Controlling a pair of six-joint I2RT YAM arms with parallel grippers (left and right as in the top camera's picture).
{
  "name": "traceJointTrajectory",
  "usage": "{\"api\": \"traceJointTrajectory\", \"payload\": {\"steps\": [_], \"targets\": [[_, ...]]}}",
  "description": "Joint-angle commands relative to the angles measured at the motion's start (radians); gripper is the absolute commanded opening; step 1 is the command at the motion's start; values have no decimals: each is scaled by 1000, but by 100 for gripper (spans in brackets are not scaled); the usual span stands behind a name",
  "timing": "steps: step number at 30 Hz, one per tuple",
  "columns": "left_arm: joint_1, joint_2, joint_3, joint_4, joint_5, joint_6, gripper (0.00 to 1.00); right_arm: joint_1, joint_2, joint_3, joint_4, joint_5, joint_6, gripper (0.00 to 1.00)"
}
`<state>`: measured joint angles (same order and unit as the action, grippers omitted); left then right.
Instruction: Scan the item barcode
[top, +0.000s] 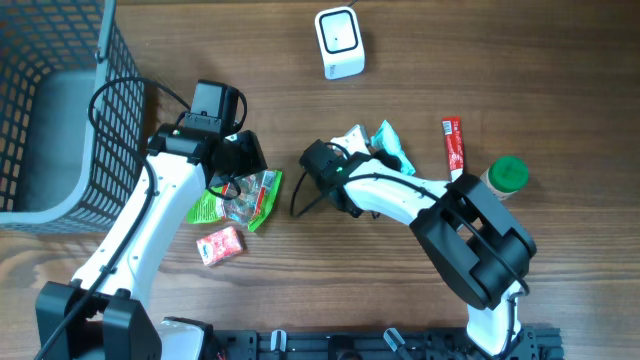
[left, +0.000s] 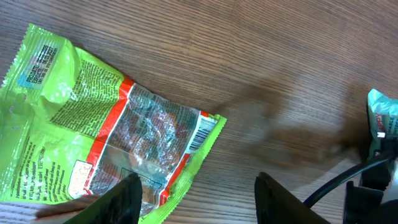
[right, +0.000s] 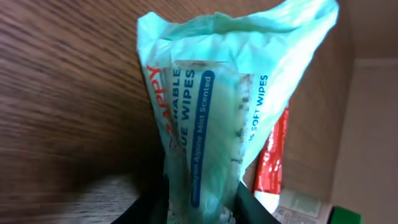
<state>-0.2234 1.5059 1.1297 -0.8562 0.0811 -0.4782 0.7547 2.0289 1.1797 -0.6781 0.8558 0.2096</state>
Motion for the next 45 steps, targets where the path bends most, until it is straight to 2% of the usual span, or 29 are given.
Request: {"api": "traceJointTrajectory", "payload": {"steps": [1,3,6,7,10,13,14,15,16,20,22,24,27,32,35,36,39,43,44,45], "targets": [[1,-2,11,3,15,-9,56,29,-6,-2,10,-166,37,37],[1,-2,11,3,15,-9,56,44,-29,0,12,-220,34,40],[1,-2,11,3,15,-8,58,46,-40,0,55,-505,44,40],[1,-2,11,3,15,-8,59,44,-60,2,64,-536,61,40],[1,-2,11,3,11,-8,61,2,-207,40,64,-650,30,38],[1,-2,11,3,11,-8,61,-143,-377,44,41,-726,54,24],[1,-2,11,2,12,-9,55,-216,-399,44,19,-789,52,4],[1,-2,11,2,12,-9,47,-267,-399,43,1,-824,52,4],[1,-2,11,2,12,-8,46,-317,-390,29,-6,-858,52,4],[1,-2,11,-13,12,-8,46,-366,-299,-94,158,-873,53,4],[1,-2,11,-16,12,-8,47,-366,-233,-126,233,-953,52,4],[1,-2,11,-16,12,-8,49,-365,-172,-127,205,-1049,52,4],[1,-2,11,-16,12,-9,49,-354,-145,-127,151,-1085,8,4],[1,-2,11,-18,12,-8,53,-349,-146,-127,135,-1183,-23,11],[1,-2,11,-16,12,-8,59,-351,-155,-111,135,-1212,-55,22],[1,-2,11,-16,11,-8,61,-355,-175,-77,129,-1254,-72,30],[1,-2,11,-18,12,-8,64,-391,-269,50,61,-1268,-77,37],[1,-2,11,-27,12,-8,68,-485,-334,66,-79,-1140,-58,46],[1,-2,11,-25,12,-8,68,-510,-325,51,-101,-1114,-24,54],[1,-2,11,-24,12,-9,68,-529,-319,24,-98,-1118,-6,58]]}}
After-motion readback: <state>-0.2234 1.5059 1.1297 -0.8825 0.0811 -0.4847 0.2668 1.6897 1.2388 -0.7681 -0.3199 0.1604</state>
